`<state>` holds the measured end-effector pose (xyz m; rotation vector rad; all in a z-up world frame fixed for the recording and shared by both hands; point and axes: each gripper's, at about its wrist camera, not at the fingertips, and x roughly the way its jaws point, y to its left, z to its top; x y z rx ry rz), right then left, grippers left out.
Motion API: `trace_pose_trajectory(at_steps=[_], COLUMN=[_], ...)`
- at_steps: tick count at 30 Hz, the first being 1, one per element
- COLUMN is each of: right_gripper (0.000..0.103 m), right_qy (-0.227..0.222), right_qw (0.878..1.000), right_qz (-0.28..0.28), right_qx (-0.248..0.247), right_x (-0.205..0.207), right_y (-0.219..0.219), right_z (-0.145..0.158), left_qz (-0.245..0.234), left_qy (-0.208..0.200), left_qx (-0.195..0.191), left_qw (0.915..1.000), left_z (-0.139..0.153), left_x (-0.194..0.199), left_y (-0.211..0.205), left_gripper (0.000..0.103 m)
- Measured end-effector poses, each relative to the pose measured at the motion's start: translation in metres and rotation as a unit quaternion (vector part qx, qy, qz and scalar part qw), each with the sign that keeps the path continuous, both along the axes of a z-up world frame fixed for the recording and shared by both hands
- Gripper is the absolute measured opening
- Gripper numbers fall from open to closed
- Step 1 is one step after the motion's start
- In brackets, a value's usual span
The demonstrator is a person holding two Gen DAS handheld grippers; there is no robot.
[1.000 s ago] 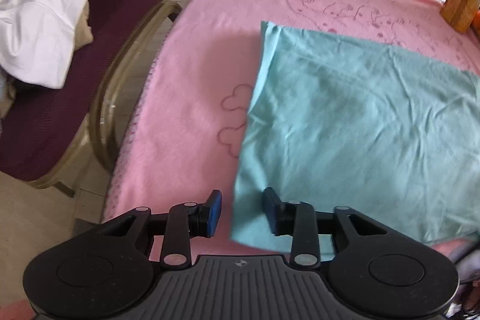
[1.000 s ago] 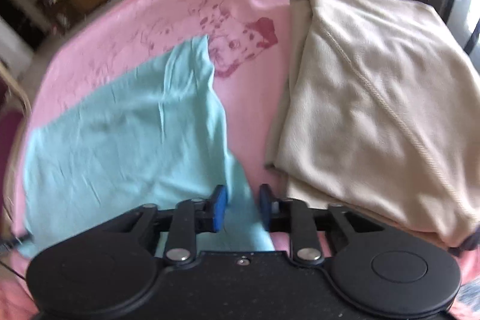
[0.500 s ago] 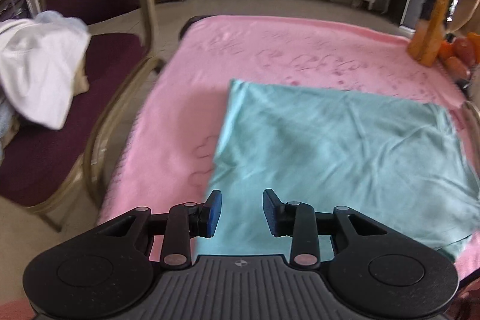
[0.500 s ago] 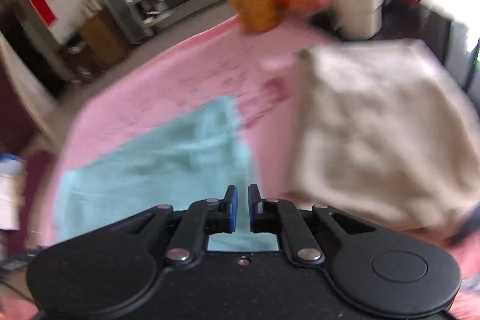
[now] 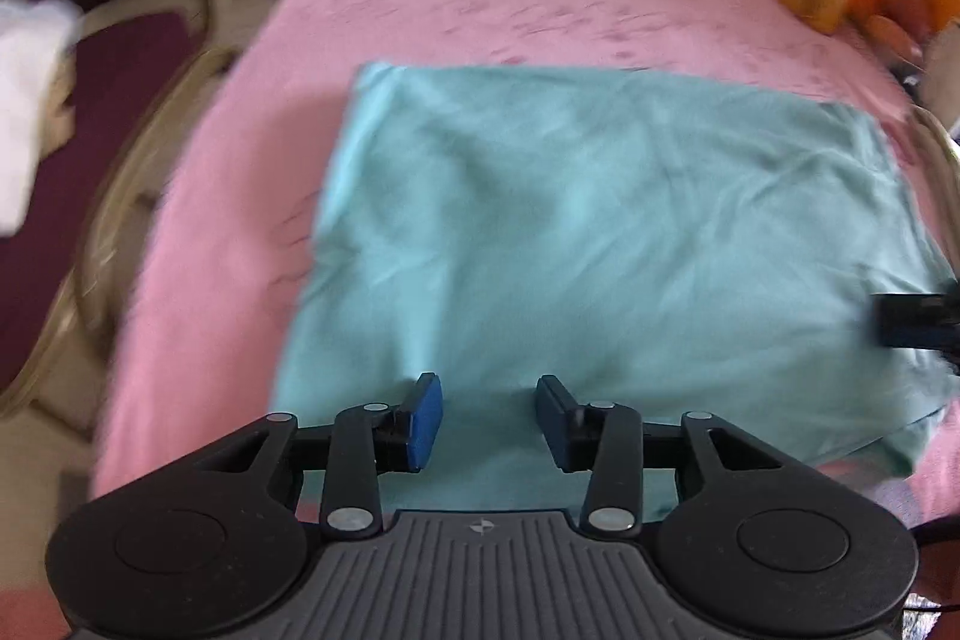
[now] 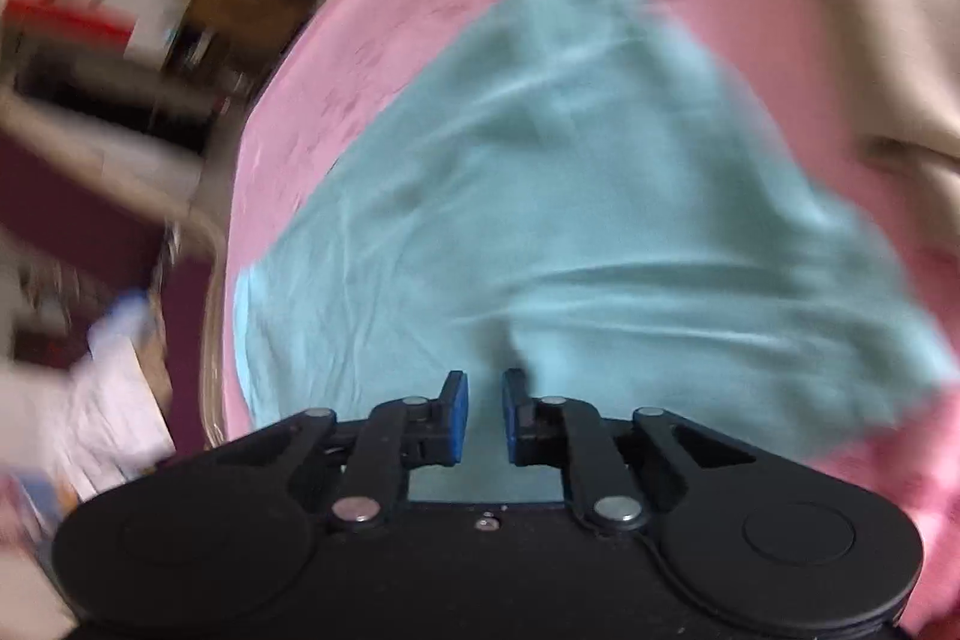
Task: Fold clothes
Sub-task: 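Move both open grippers over the folded aqua shirt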
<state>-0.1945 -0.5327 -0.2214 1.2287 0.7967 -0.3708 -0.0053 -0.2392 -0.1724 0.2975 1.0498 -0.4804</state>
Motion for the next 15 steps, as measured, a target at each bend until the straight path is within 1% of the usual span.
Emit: trace_pose_trajectory(at_steps=[1, 3, 4, 5, 6, 7, 8, 9, 10, 12, 15], right_gripper=[0.005, 0.003, 0.002, 0.003, 0.006, 0.007, 0.015, 0.025, 0.025, 0.025, 0.025], right_qy=[0.006, 0.017, 0.015, 0.013, 0.016, 0.019, 0.022, 0.023, 0.017, -0.010, -0.029], right_qw=[0.999, 0.995, 0.991, 0.988, 0.984, 0.981, 0.979, 0.977, 0.977, 0.980, 0.983], right_qz=[-0.029, -0.089, -0.117, -0.140, -0.163, -0.184, -0.200, -0.210, -0.211, -0.200, -0.173], right_qx=[0.016, 0.046, 0.058, 0.065, 0.064, 0.052, 0.035, 0.019, 0.005, -0.017, -0.051], right_x=[-0.016, -0.051, -0.068, -0.082, -0.096, -0.108, -0.116, -0.121, -0.123, -0.121, -0.105], right_y=[-0.009, -0.028, -0.036, -0.041, -0.045, -0.047, -0.047, -0.045, -0.043, -0.037, -0.027], right_z=[-0.002, -0.007, -0.008, -0.009, -0.008, -0.005, -0.001, 0.004, 0.009, 0.019, 0.030], left_qz=[0.013, 0.037, 0.051, 0.067, 0.083, 0.099, 0.110, 0.116, 0.116, 0.109, 0.086], left_qy=[0.008, 0.020, 0.018, 0.016, 0.014, 0.012, 0.012, 0.009, 0.002, -0.013, -0.031], left_qx=[-0.004, -0.016, -0.014, -0.013, -0.013, -0.012, -0.022, -0.035, -0.046, -0.063, -0.065], left_qw=[0.9999, 0.9990, 0.9984, 0.9976, 0.9964, 0.9950, 0.9936, 0.9926, 0.9922, 0.9919, 0.9937], left_z=[0.001, 0.003, 0.004, 0.005, 0.005, 0.006, 0.008, 0.011, 0.015, 0.022, 0.025], left_x=[0.003, 0.006, 0.006, 0.008, 0.009, 0.011, 0.012, 0.014, 0.012, 0.007, 0.002], left_y=[0.011, 0.031, 0.038, 0.045, 0.051, 0.058, 0.063, 0.064, 0.063, 0.058, 0.042], left_gripper=[0.037, 0.030, 0.030, 0.032, 0.039, 0.037, 0.034, 0.034, 0.034, 0.035, 0.037])
